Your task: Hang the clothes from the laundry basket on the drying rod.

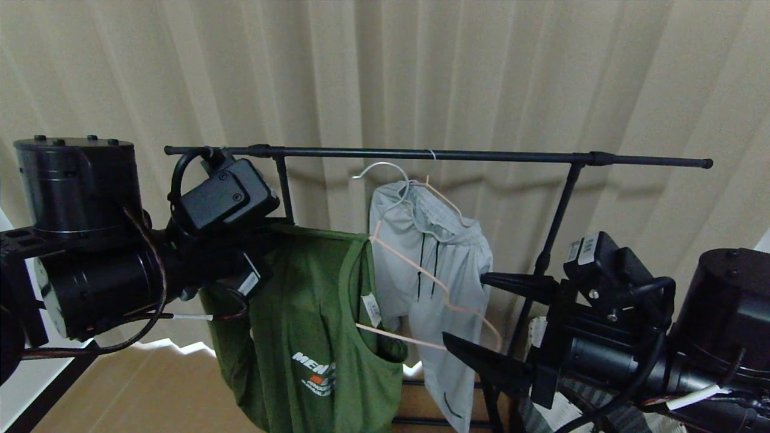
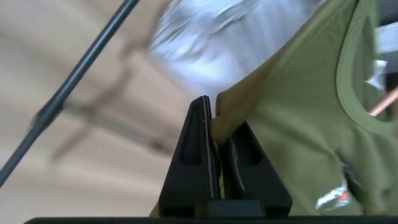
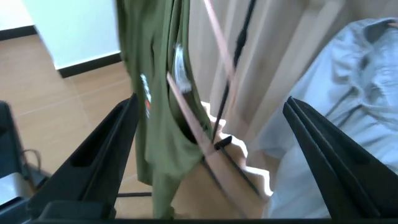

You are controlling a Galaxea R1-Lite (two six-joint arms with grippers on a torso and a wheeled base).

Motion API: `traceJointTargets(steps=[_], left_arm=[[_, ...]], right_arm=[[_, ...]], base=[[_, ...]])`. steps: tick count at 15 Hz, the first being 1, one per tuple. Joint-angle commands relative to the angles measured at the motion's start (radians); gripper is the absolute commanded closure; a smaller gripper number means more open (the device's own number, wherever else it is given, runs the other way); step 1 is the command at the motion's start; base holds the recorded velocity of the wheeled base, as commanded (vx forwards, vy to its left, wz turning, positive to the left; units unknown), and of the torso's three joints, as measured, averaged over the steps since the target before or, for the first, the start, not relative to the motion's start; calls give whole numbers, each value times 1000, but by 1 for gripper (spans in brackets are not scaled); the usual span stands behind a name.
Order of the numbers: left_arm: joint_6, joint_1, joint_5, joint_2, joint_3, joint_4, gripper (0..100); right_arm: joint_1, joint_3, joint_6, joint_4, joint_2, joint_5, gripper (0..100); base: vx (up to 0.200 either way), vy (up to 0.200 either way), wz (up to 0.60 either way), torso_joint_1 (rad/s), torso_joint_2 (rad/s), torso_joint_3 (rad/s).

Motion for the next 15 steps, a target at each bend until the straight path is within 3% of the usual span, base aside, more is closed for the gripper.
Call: traceJointTargets(steps=[1, 2, 5, 9, 11, 15], left_arm=[[-2, 9, 131, 1, -4, -1, 100], [-17, 9, 185, 1, -5, -1, 100], [-108, 2, 190, 6, -27, -4, 100], [-200, -14, 185, 57, -28, -210, 100], [-209, -23, 182, 67, -27, -299, 100], [-278, -84, 182, 47, -28, -302, 100]], right_arm=[[-24, 9, -1, -4, -6, -7, 0], [-32, 27, 1, -11, -5, -27, 0], [-37, 82, 2, -59, 0, -50, 0], [-27, 130, 18, -67, 32, -47, 0], [3, 147, 51, -150, 90, -48, 0], [29, 148, 84, -390, 250, -102, 0]], base=[[0, 0, 0, 0, 0, 0], [0, 0, 0, 0, 0, 0], [0, 0, 0, 0, 0, 0], [0, 0, 0, 0, 0, 0], [0, 0, 0, 0, 0, 0], [0, 0, 0, 0, 0, 0]])
